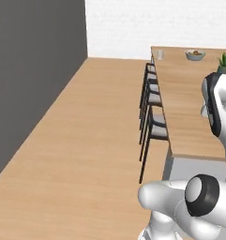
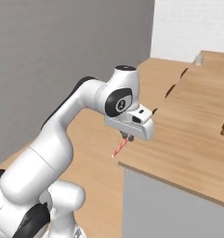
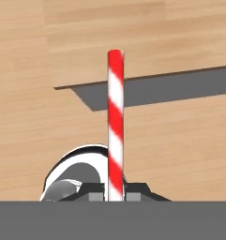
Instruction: Take a straw from the drawer in front and place it inside the glass cup on the dining counter.
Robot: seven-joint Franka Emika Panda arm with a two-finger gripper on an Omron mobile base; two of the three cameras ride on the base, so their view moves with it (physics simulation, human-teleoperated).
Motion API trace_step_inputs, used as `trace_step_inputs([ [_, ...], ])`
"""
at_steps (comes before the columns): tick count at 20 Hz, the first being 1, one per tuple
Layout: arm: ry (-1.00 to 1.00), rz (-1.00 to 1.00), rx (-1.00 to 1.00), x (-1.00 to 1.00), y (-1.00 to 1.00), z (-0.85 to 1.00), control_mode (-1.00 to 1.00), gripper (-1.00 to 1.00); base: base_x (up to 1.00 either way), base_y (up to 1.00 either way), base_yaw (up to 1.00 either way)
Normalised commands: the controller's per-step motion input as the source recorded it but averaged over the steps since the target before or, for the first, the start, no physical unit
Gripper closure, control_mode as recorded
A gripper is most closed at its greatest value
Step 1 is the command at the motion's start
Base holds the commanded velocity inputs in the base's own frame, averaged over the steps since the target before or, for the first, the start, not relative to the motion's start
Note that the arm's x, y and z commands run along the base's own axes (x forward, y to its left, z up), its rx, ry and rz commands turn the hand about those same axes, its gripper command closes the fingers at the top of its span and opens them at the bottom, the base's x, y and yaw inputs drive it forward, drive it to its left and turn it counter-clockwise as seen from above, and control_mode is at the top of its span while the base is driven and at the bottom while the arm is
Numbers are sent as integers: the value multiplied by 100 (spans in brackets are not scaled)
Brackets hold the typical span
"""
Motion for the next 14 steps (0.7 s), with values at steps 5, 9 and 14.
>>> trace_step_inputs([
  [5,0,0,0,0,0,0,100,100,73,100,-35],
  [9,0,0,0,0,0,0,100,100,80,100,-39],
  [14,0,0,0,0,0,0,100,100,87,100,-42],
])
